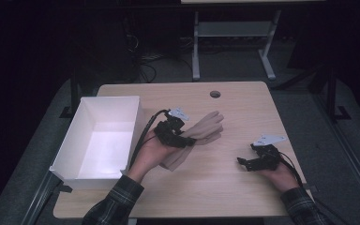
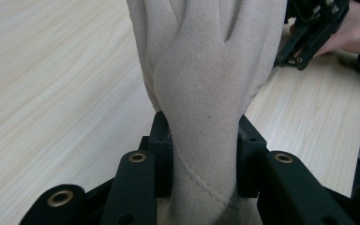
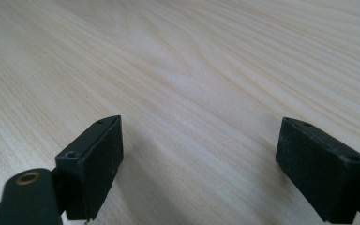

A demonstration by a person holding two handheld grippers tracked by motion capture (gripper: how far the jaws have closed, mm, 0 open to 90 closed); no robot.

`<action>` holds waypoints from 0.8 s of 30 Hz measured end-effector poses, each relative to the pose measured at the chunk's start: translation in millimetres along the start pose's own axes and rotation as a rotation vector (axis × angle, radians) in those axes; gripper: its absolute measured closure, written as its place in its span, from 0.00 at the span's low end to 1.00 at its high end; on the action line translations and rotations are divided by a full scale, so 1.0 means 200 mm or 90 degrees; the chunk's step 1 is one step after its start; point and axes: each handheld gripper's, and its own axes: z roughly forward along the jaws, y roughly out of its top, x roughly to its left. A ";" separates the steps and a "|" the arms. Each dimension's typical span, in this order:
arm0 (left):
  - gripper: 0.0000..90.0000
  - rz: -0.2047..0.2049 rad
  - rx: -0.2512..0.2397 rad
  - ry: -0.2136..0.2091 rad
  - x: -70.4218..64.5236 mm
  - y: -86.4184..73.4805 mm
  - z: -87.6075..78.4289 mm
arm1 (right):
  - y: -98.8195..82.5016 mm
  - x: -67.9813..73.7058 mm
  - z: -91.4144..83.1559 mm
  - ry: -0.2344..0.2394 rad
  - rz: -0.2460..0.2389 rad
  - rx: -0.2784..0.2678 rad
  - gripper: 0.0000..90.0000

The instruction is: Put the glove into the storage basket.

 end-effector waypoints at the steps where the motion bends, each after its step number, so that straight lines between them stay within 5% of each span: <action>1: 0.74 0.000 0.000 0.000 0.00 0.00 0.00 | 0.00 0.00 0.00 0.000 0.000 0.000 0.16; 24: 0.74 -0.020 -0.019 0.034 0.13 0.03 -0.33 | 0.00 0.00 0.00 0.000 -0.001 -0.001 0.16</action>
